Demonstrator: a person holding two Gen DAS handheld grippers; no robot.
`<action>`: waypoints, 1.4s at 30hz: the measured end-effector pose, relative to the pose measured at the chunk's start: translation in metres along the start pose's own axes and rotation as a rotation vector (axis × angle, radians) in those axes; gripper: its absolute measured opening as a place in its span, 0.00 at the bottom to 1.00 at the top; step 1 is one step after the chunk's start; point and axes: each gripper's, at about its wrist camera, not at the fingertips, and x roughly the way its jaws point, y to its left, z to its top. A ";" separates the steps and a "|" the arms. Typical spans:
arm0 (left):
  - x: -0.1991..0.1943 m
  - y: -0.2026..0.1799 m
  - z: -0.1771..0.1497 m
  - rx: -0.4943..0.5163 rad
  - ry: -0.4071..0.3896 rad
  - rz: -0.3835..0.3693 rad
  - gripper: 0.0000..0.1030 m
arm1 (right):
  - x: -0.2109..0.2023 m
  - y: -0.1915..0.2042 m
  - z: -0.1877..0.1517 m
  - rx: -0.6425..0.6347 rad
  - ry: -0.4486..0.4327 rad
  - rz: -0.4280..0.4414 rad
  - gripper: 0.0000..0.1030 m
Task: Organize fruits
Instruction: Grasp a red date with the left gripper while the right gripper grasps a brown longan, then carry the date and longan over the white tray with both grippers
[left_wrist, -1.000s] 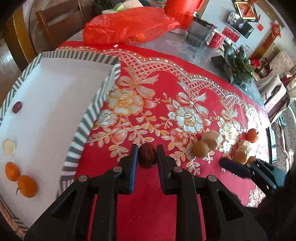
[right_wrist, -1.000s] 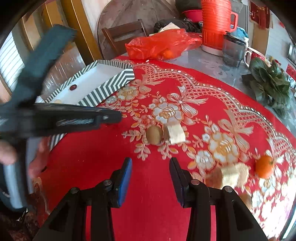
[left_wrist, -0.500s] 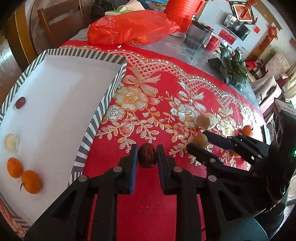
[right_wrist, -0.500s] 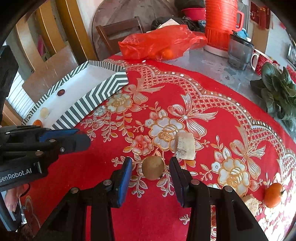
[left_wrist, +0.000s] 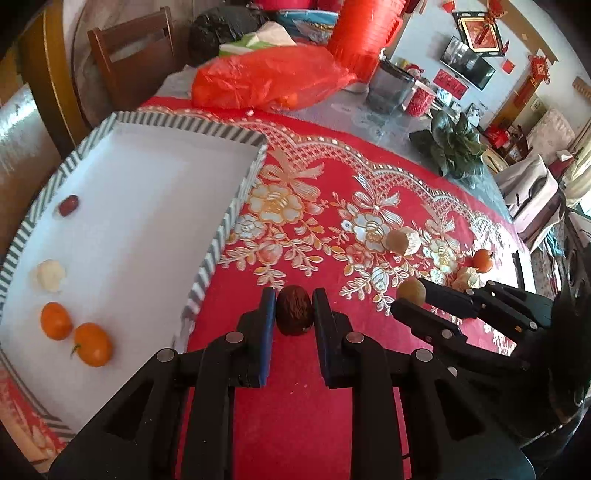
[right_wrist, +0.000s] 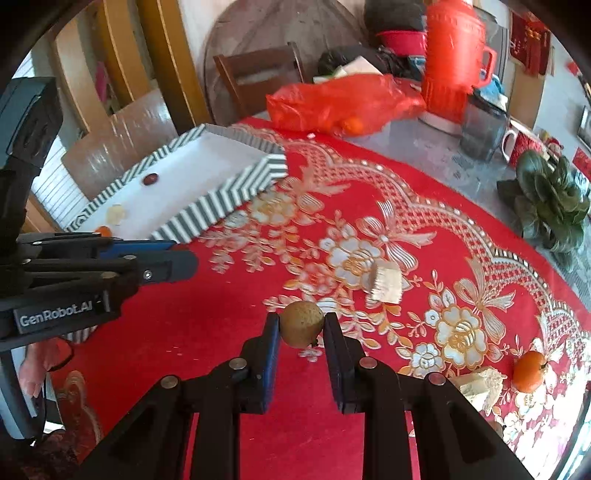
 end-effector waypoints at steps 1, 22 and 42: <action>-0.003 0.002 -0.001 -0.001 -0.005 0.006 0.18 | -0.002 0.003 0.001 -0.003 -0.004 0.004 0.22; -0.034 0.072 -0.011 -0.068 -0.068 0.108 0.18 | 0.002 0.083 0.024 -0.120 -0.006 0.056 0.22; -0.034 0.143 0.000 -0.172 -0.060 0.129 0.18 | 0.037 0.128 0.060 -0.217 0.034 0.088 0.22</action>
